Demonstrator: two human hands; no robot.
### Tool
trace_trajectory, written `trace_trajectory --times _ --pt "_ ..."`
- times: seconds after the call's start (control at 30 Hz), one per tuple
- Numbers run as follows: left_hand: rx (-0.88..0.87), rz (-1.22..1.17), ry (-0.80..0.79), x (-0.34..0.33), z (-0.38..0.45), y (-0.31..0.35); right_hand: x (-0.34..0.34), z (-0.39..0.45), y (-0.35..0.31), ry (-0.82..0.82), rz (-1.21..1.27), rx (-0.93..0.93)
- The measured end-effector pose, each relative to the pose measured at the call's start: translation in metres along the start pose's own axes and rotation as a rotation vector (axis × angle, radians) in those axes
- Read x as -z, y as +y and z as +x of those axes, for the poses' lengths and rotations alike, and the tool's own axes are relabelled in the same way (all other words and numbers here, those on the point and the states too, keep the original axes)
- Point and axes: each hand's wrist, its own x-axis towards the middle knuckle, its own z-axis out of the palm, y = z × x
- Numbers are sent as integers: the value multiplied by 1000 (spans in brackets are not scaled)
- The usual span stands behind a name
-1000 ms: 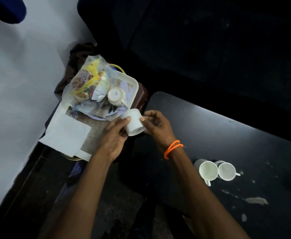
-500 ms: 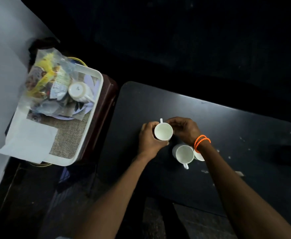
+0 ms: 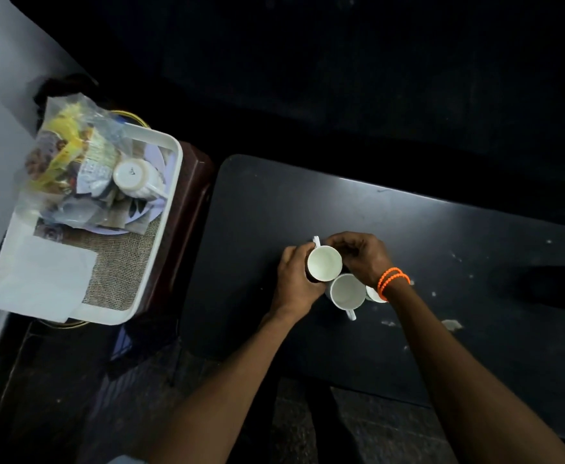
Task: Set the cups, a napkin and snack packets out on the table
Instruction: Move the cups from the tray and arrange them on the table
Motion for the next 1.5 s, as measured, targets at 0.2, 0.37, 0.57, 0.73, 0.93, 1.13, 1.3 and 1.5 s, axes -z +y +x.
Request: trace_trajectory --times 0.2,0.37,0.57,0.73,0.93,1.13,1.3,1.5 --pt "15 22 -123 19 3 -6 -5 17 -31 133 -67 8" --pt "45 -96 100 86 28 -12 -44 45 -96 114 -47 137" --pt "217 -311 704 202 70 -12 -120 66 -180 -22 0 286" --pt "430 -498 674 257 93 -27 -172 77 -229 -120 -38 314" --pt "471 -952 528 270 92 -25 -192 86 -244 -223 31 234" --pt "423 -1062 638 262 82 -11 -168 74 -223 -272 447 106" --pt "272 -1048 510 220 77 13 -117 70 -187 -254 639 99" --pt "157 -884 -22 135 78 36 -21 63 -117 -275 575 0"
